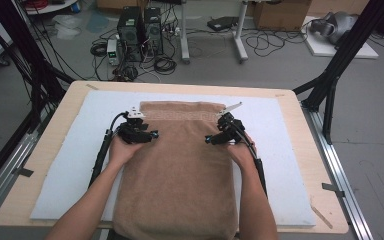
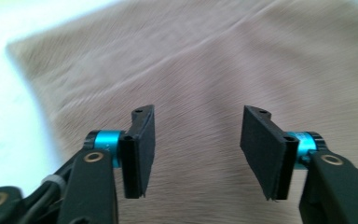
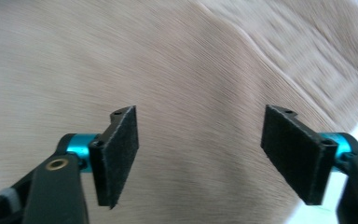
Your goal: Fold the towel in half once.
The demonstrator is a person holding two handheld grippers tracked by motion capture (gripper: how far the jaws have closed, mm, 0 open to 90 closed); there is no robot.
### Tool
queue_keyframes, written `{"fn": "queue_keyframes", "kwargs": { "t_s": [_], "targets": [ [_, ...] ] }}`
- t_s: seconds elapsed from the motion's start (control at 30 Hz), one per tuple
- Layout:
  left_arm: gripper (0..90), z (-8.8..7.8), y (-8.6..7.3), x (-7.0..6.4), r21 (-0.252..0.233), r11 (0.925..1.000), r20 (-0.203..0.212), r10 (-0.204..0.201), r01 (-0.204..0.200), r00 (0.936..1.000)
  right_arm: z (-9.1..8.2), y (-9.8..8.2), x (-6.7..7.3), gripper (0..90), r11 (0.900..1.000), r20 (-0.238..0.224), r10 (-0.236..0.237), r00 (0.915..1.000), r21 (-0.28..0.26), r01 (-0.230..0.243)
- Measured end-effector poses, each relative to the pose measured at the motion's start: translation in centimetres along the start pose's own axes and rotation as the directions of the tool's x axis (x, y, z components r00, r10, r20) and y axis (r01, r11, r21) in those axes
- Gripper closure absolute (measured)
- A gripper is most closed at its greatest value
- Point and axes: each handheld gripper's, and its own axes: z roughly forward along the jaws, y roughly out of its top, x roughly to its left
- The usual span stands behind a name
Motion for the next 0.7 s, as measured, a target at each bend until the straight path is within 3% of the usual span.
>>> {"fn": "queue_keyframes", "kwargs": {
  "t_s": [0.03,0.13,0.23,0.37,0.5,0.6,0.7],
  "targets": [
    [47.7,0.1,-0.1,0.1,-0.02,0.9998,-0.004,0.004,-0.004,1.0,0.4,-0.3,-0.4,31.0,1.0,0.0,0.015,0.9999,0.007,-0.015],
    [54.2,0.3,0.2,0.2,-0.012,0.9997,-0.021,0.02,-0.02,0.9996,1.3,-0.7,-1.0,35.8,0.999,0.006,0.035,0.9994,0.013,-0.035],
    [59.7,0.3,0.2,0.2,-0.01,0.9998,-0.037,0.015,-0.015,0.9992,1.8,-0.6,-0.8,37.6,1.0,0.03,0.016,0.9994,0.011,-0.016],
    [58.6,0.1,0.4,-0.4,0.011,0.9989,-0.064,0.047,-0.046,0.9969,1.9,-0.7,-0.8,37.4,1.0,0.03,0.012,0.9995,0.007,-0.013],
    [56.5,0.1,0.3,-0.5,0.014,0.9989,-0.063,0.044,-0.044,0.997,1.9,-0.6,-0.5,38.6,1.0,0.045,0.02,0.9988,0.016,-0.021],
    [64.3,0.0,0.4,-0.8,0.021,0.9981,-0.055,0.059,-0.058,0.9968,1.8,-0.6,-0.3,50.7,1.0,0.044,0.004,0.999,0.011,-0.005],
    [74.3,0.0,0.4,-1.0,0.025,0.998,-0.039,0.059,-0.058,0.9975,1.5,-0.7,-0.1,69.9,1.0,0.008,0.005,1.0,0.003,-0.005]
  ]
}}
